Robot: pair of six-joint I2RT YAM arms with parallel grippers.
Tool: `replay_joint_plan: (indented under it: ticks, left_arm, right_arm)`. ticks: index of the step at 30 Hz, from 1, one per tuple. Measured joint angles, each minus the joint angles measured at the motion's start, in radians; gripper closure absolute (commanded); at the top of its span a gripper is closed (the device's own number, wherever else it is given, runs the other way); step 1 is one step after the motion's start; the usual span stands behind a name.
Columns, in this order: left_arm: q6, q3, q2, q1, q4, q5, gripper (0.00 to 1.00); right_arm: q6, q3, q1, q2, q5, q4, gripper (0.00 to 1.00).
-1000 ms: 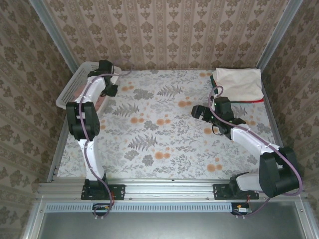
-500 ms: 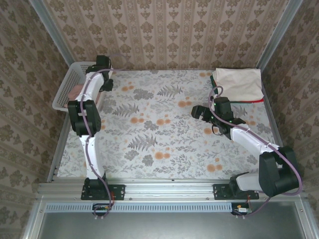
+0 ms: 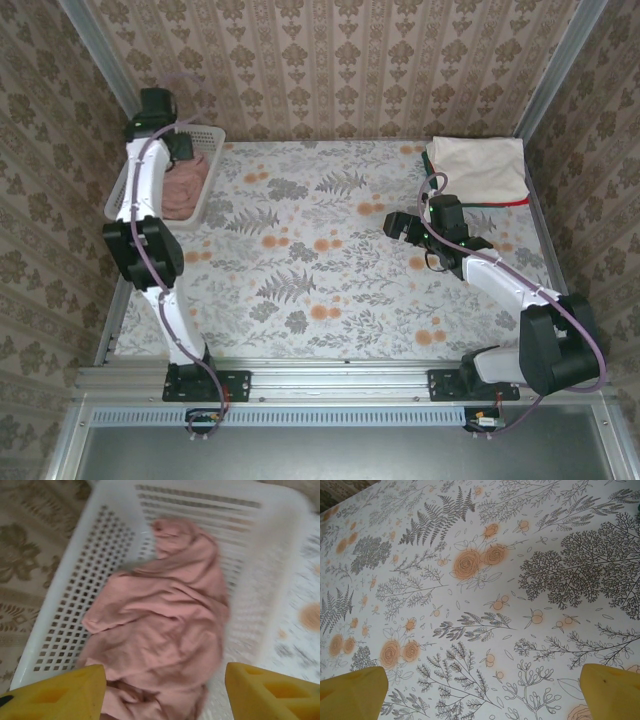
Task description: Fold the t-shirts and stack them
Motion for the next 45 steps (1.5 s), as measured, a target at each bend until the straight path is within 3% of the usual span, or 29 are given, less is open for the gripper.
replay_joint_plan:
  ticks: [4, 9, 16, 19, 21, 24, 28, 34, 37, 38, 40, 43, 45]
  left_arm:
    - [-0.042, 0.052, 0.156, 0.066, -0.005, 0.036, 0.33]
    - [-0.058, 0.088, 0.326, 0.065, -0.039, 0.126, 0.33]
    - [-0.072, 0.174, 0.392, 0.059, -0.072, 0.18, 0.39]
    - [-0.084, 0.209, 0.407, 0.06, -0.069, 0.181, 0.56]
    - [-0.088, 0.221, 0.418, 0.06, -0.061, 0.185, 0.74]
    - [-0.079, 0.244, 0.437, 0.06, -0.06, 0.196, 0.82]
    - [-0.076, 0.304, 0.444, 0.061, -0.079, 0.199, 1.0]
    - [-0.068, 0.321, 0.37, 0.062, -0.087, 0.182, 1.0]
    - [-0.068, 0.249, 0.265, 0.062, -0.063, 0.163, 1.0]
    - [-0.068, 0.223, 0.23, 0.062, -0.056, 0.153, 0.97]
    - [-0.059, 0.178, 0.164, 0.062, -0.032, 0.146, 0.31]
    - [-0.06, 0.167, 0.131, 0.064, 0.003, 0.147, 0.16]
    - [-0.06, 0.201, 0.166, 0.069, 0.006, 0.158, 0.14]
  right_arm:
    - [-0.001, -0.001, 0.0, -0.019, 0.0, -0.022, 0.0]
    - [-0.015, -0.01, 0.0, -0.054, 0.005, -0.034, 0.0]
    - [-0.027, -0.029, 0.0, -0.075, 0.012, -0.049, 0.0]
    - [-0.027, -0.033, 0.0, -0.076, 0.012, -0.053, 0.0]
    - [-0.027, -0.034, 0.0, -0.08, 0.013, -0.06, 0.0]
    - [-0.032, -0.034, 0.0, -0.095, 0.016, -0.072, 0.0]
    - [-0.046, -0.034, 0.0, -0.121, 0.023, -0.084, 0.0]
    - [-0.046, -0.035, 0.001, -0.155, 0.024, -0.096, 0.0]
    - [-0.046, -0.035, 0.001, -0.161, 0.024, -0.096, 0.0]
    - [-0.046, -0.036, 0.001, -0.161, 0.024, -0.097, 0.0]
    - [-0.046, -0.04, 0.001, -0.161, 0.024, -0.097, 0.0]
    - [-0.046, -0.046, 0.001, -0.16, 0.024, -0.096, 0.0]
    - [-0.046, -0.05, 0.001, -0.16, 0.024, -0.097, 0.0]
